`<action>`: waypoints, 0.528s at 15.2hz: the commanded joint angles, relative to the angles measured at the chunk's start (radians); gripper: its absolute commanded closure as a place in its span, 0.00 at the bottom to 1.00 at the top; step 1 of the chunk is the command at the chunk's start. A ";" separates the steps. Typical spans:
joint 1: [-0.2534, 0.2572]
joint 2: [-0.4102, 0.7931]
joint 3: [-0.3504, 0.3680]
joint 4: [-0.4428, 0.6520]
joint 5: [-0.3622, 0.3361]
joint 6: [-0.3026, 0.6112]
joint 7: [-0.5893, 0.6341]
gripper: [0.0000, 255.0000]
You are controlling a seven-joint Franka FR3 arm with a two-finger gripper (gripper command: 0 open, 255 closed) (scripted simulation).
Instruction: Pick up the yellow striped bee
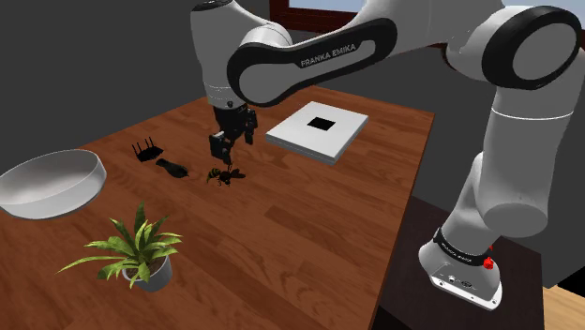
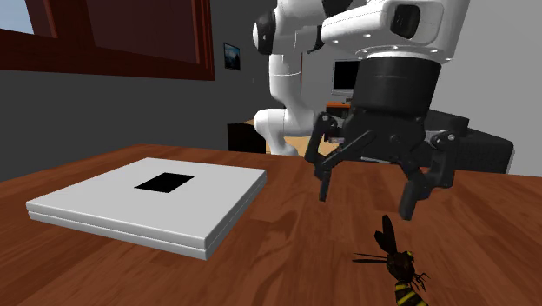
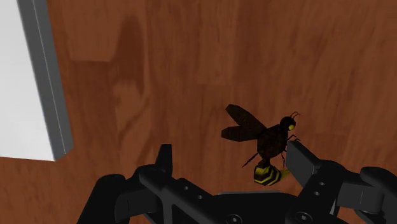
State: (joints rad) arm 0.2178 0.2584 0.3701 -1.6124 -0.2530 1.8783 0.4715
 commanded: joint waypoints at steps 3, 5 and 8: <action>0.073 0.173 0.005 0.203 -0.076 -0.048 0.024 0.00; 0.090 0.210 0.003 0.237 -0.091 -0.048 0.028 0.00; 0.088 0.214 0.001 0.203 -0.095 -0.011 0.037 0.00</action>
State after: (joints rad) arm 0.3051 0.4685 0.3715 -1.3995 -0.3452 1.8538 0.5042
